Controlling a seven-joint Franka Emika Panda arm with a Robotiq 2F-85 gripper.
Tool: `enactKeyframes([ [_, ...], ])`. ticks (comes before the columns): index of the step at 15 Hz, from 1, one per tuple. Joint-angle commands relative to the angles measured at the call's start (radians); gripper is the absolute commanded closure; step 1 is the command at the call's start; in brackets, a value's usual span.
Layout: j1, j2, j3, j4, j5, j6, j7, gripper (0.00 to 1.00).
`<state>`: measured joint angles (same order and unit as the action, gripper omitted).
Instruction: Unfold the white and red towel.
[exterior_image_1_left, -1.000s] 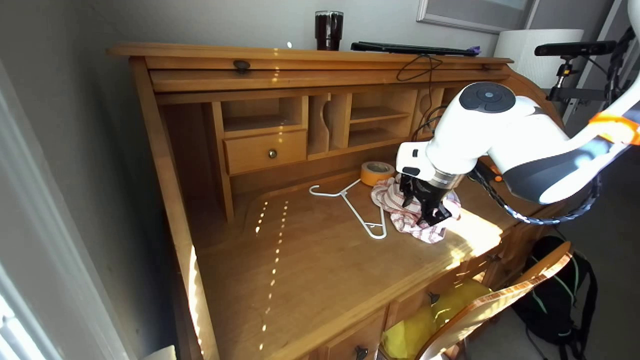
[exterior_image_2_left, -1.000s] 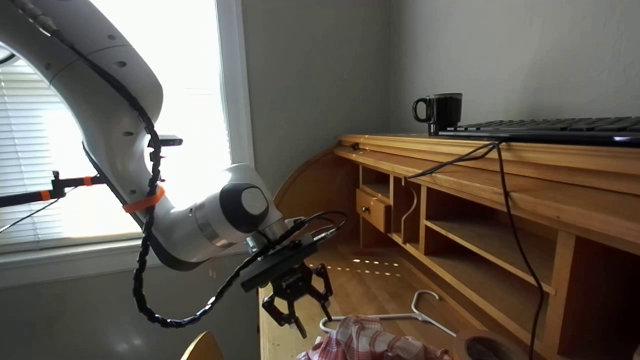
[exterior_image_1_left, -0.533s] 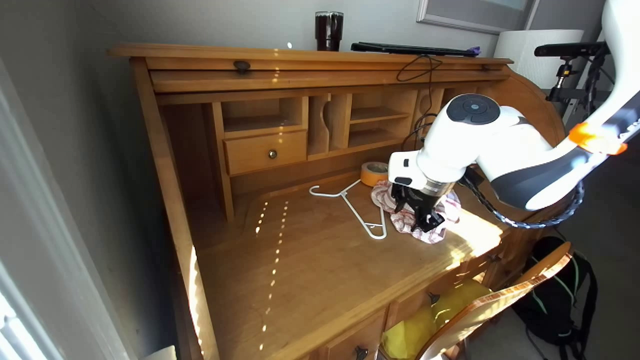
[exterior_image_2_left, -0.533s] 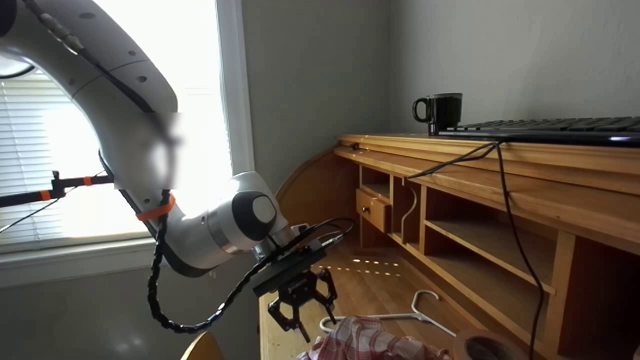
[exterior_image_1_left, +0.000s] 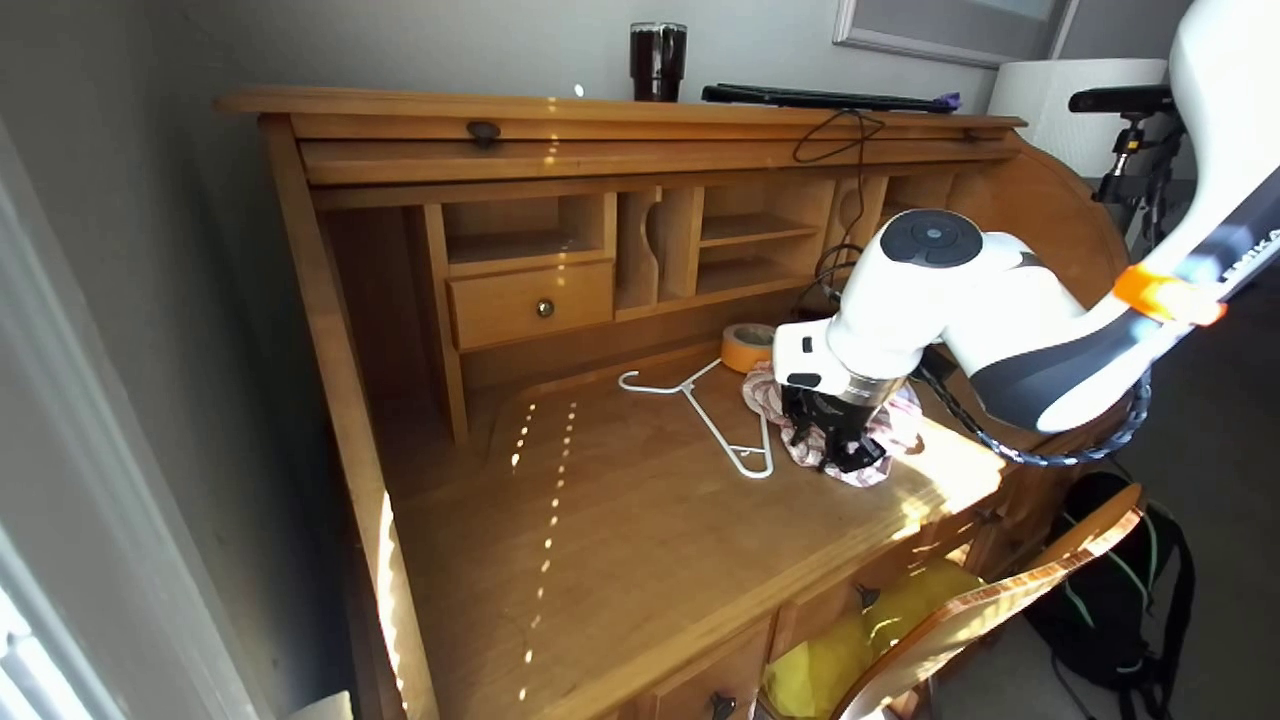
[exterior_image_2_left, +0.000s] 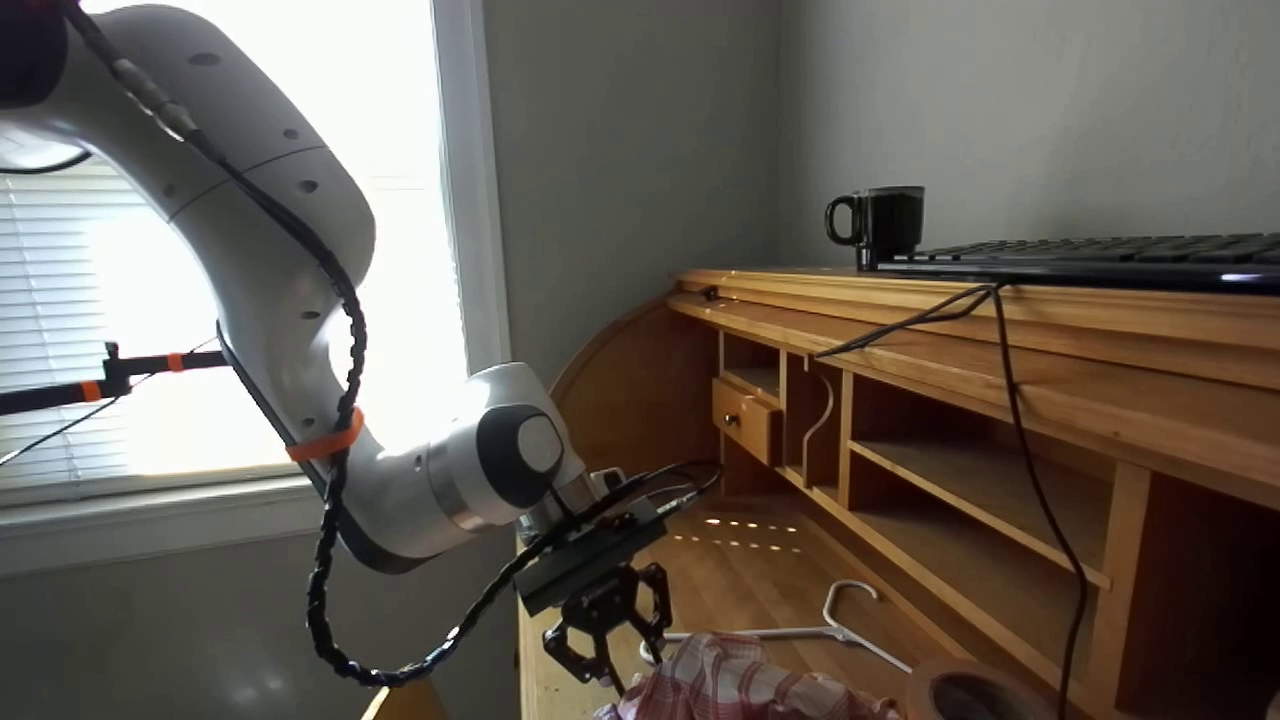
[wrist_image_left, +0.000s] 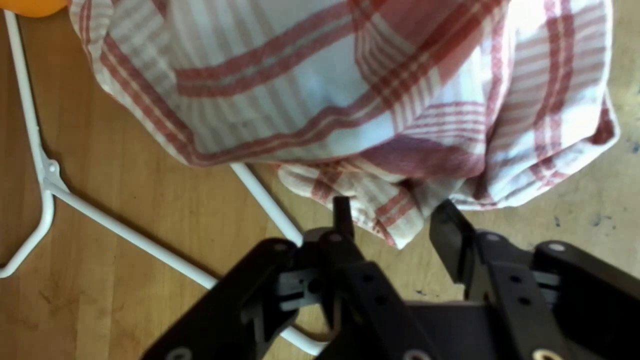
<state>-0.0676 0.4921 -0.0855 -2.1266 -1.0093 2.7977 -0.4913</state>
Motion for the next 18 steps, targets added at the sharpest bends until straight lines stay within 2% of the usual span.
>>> enactKeyframes([
  [1,-0.033,0.046,0.026,0.032,-0.001,0.012,-0.047,0.84],
  [2,-0.037,0.05,0.031,0.033,0.0,0.016,-0.053,0.94],
  [3,-0.038,0.053,0.032,0.035,-0.002,0.017,-0.055,1.0],
  [8,-0.038,-0.028,0.068,-0.024,0.005,0.037,-0.076,0.99],
  [12,-0.083,-0.095,0.141,-0.091,0.066,0.207,-0.113,0.99],
  [15,-0.195,-0.137,0.259,-0.15,0.185,0.355,-0.186,0.99],
  [17,-0.313,-0.152,0.379,-0.191,0.248,0.454,-0.23,0.99],
  [18,-0.394,-0.156,0.461,-0.212,0.264,0.5,-0.243,0.99],
])
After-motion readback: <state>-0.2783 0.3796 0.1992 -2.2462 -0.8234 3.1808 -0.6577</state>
